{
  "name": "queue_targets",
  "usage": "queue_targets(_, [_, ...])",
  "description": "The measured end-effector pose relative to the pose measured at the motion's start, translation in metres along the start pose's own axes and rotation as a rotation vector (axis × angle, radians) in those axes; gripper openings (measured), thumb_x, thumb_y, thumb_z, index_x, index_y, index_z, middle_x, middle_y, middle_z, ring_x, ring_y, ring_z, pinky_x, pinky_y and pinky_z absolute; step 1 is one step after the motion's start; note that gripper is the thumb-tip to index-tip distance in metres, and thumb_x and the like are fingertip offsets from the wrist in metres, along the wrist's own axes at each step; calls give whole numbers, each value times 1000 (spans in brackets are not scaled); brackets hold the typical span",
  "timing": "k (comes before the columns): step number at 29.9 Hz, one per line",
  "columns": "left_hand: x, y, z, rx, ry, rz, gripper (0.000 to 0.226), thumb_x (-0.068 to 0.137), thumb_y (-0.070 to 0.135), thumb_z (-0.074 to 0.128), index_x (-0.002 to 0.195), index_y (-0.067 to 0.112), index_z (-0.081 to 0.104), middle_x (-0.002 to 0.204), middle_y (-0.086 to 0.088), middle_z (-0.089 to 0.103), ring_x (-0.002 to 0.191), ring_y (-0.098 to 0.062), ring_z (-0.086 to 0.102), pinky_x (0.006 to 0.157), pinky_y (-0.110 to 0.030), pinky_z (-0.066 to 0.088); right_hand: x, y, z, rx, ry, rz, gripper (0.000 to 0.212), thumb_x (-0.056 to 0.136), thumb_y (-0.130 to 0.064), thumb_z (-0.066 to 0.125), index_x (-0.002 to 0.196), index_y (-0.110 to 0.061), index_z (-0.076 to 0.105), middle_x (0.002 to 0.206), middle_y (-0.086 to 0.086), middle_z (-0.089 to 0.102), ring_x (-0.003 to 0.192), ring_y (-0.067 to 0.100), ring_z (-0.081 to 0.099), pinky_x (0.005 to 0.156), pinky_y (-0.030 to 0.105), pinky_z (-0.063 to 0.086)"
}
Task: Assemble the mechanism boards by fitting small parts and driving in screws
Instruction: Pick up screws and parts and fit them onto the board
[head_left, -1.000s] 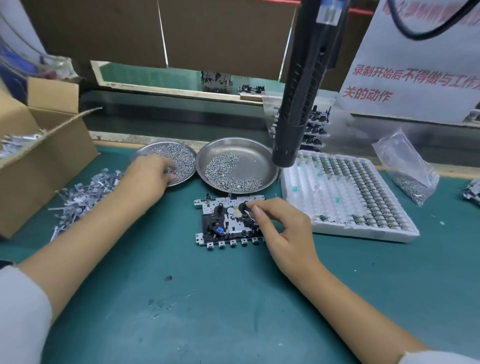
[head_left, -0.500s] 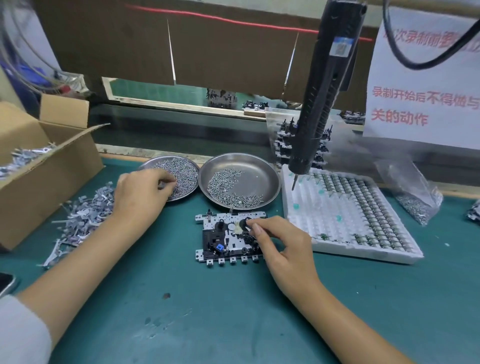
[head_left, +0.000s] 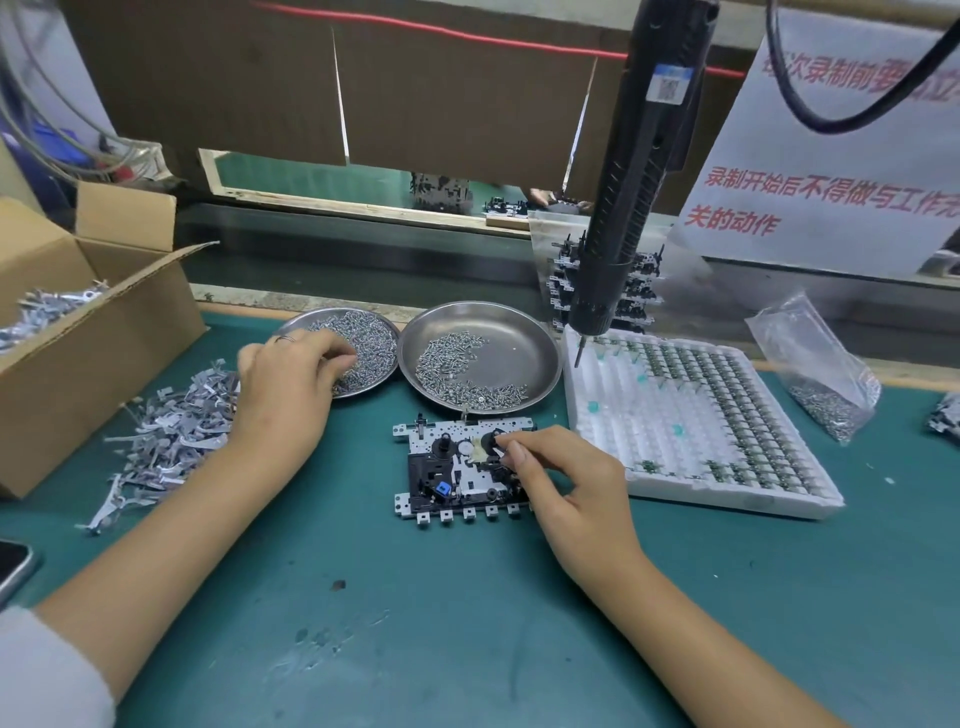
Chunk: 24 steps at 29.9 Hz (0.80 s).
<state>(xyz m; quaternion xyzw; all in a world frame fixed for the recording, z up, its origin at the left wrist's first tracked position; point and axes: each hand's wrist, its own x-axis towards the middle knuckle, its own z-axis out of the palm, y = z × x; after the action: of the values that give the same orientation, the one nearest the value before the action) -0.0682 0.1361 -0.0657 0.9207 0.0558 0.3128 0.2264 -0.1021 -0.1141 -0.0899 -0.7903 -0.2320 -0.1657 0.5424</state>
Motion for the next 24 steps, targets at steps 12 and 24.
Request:
queue_targets(12, [-6, 3, -1, -103, 24, 5, 10, 90, 9, 62, 94, 2, 68, 93, -12, 69, 89, -32, 62, 86, -41, 45, 1, -2, -1, -30, -5, -8, 19, 89, -18, 56, 92, -13, 74, 77, 1, 67, 75, 13, 62, 68, 33, 48])
queue_targets(24, [-3, -5, 4, -72, -10, 30, 11, 93, 10, 57, 95, 2, 64, 83, -15, 68, 79, -37, 61, 84, -46, 46, 1, -3, -1, -33, -8, -12, 19, 88, -17, 56, 93, -12, 74, 77, 1, 67, 76, 12, 62, 70, 32, 49])
